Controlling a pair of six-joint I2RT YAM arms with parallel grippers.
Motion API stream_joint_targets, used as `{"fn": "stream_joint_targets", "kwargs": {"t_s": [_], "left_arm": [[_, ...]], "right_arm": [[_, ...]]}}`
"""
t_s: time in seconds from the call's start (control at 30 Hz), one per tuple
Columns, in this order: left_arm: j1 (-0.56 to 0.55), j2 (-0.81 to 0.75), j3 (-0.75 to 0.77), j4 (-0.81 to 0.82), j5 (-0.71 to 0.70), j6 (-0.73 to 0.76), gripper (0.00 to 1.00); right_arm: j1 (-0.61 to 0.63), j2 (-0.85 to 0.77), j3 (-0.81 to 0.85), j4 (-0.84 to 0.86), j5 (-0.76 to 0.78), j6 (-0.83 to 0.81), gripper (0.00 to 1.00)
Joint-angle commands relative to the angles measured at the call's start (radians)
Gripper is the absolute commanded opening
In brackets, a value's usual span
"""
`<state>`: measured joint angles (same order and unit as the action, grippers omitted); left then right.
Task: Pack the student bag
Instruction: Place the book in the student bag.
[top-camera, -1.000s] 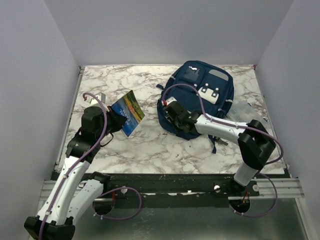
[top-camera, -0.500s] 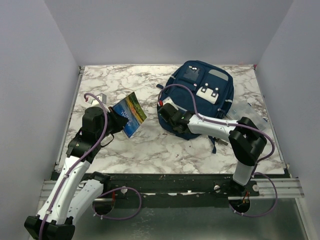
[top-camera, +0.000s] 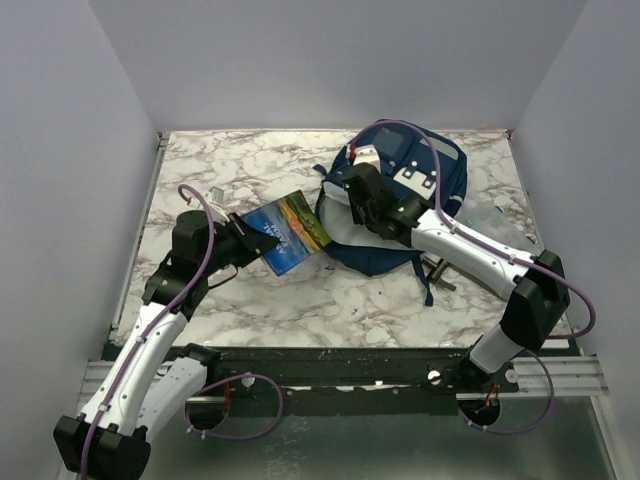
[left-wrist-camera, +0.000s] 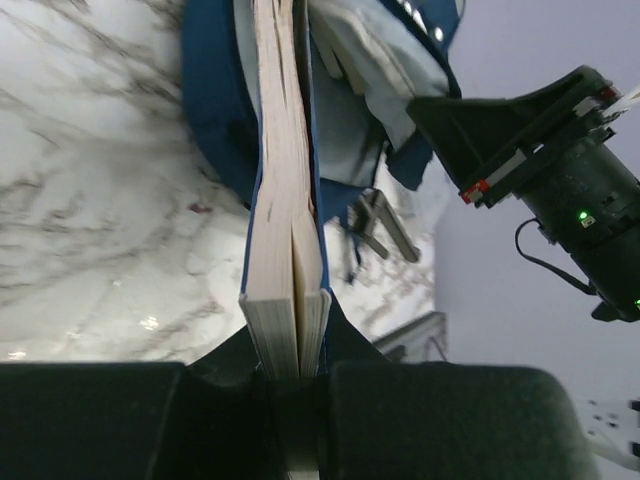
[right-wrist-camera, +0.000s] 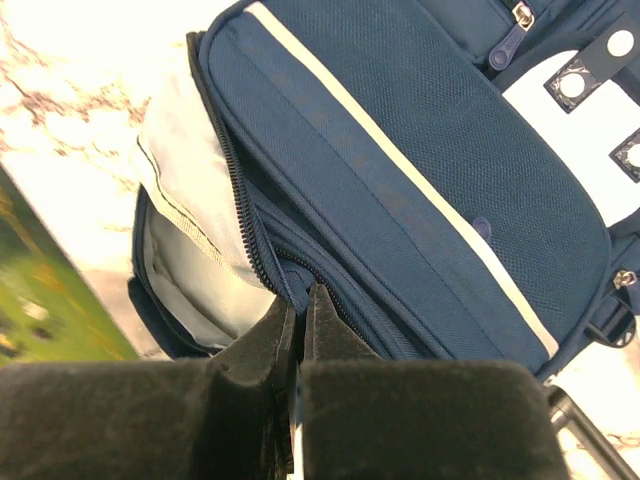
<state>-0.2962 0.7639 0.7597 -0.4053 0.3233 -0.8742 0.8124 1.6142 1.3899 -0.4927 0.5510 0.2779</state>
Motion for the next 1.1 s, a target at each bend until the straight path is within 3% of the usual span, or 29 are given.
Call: {"fn": "stream_joint_targets", "kwargs": {"t_s": [0.0,0.2,0.4,0.6,1.07], "left_arm": [[0.005,0.070,-0.060,0.263,0.233,-0.238,0.00],[-0.002,0.198,-0.122,0.485,0.353,-0.426,0.00],[-0.052,0.294,-0.131,0.670,0.360,-0.514,0.00],[-0.118,0.432,-0.113,0.841,0.306,-0.600,0.00],[-0.188,0.737,0.089,1.000,0.128,-0.604,0.00]], "right_arm": [[-0.034,-0.100,0.038,0.162,-0.098,0.124,0.00],[-0.081,-0.099,0.094,0.174,-0.171,0.161,0.01],[-0.093,-0.084,0.133,0.185,-0.206,0.180,0.01],[-0.095,-0.089,0.163,0.193,-0.235,0.198,0.01],[-0.099,-0.091,0.211,0.182,-0.269,0.207,0.01]]}}
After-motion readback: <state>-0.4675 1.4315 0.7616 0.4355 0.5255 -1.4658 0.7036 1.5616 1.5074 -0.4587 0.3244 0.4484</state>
